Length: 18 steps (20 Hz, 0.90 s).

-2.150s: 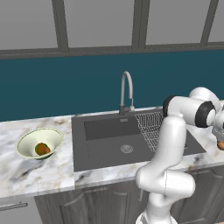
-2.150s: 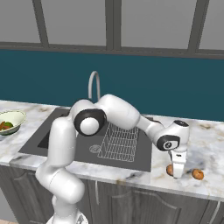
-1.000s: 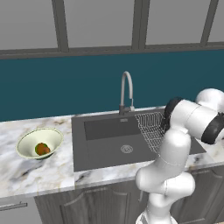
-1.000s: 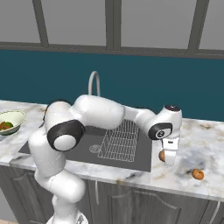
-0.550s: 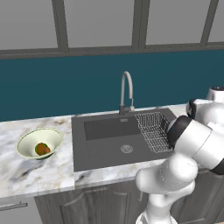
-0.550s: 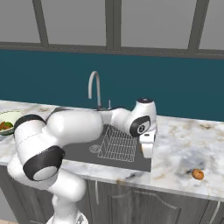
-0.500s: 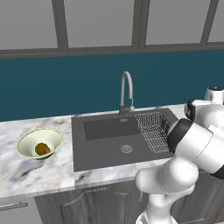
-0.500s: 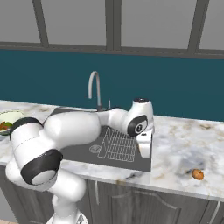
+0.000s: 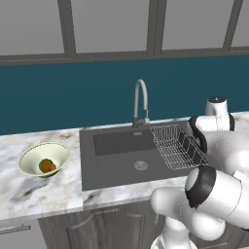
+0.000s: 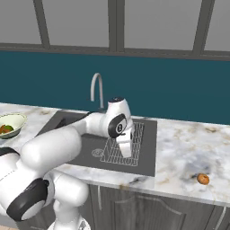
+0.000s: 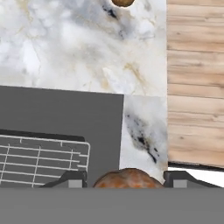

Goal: There is a mixed pile of frozen fruits and vegetables on the counter. Locate all the frozen vegetables and place the items in a bowl on the counter. Take all the frozen fruits and defrost them in a running sink.

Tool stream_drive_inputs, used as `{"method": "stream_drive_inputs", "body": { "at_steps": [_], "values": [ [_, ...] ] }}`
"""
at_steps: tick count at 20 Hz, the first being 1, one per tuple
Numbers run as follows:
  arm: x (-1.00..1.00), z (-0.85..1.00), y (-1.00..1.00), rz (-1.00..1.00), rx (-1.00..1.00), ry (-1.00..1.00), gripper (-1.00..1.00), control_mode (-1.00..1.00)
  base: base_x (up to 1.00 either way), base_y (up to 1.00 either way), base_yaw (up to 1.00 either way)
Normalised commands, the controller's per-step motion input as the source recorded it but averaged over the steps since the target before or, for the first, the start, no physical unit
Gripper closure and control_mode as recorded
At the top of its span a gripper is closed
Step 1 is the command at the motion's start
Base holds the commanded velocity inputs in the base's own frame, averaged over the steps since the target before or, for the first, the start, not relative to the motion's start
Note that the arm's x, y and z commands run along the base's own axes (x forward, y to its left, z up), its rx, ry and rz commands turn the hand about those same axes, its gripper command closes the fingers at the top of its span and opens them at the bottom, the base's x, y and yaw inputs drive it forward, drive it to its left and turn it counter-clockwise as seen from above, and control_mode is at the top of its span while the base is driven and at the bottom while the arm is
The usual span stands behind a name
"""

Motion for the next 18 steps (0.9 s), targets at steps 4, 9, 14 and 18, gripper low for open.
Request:
{"method": "stream_drive_inputs", "body": {
  "at_steps": [4,9,14,18],
  "values": [
    [0.23,0.14,0.61,0.15,0.00,0.09,1.00,-1.00,0.00,0.00,0.00],
    [0.19,0.08,0.61,0.16,0.00,0.08,1.00,-1.00,0.00,0.00,0.00],
    [0.10,0.04,0.59,0.17,0.00,0.02,1.00,-1.00,0.00,0.00,0.00],
    [0.07,0.07,0.57,0.17,0.00,0.00,1.00,-1.00,0.00,0.00,0.00]
  ]
}}
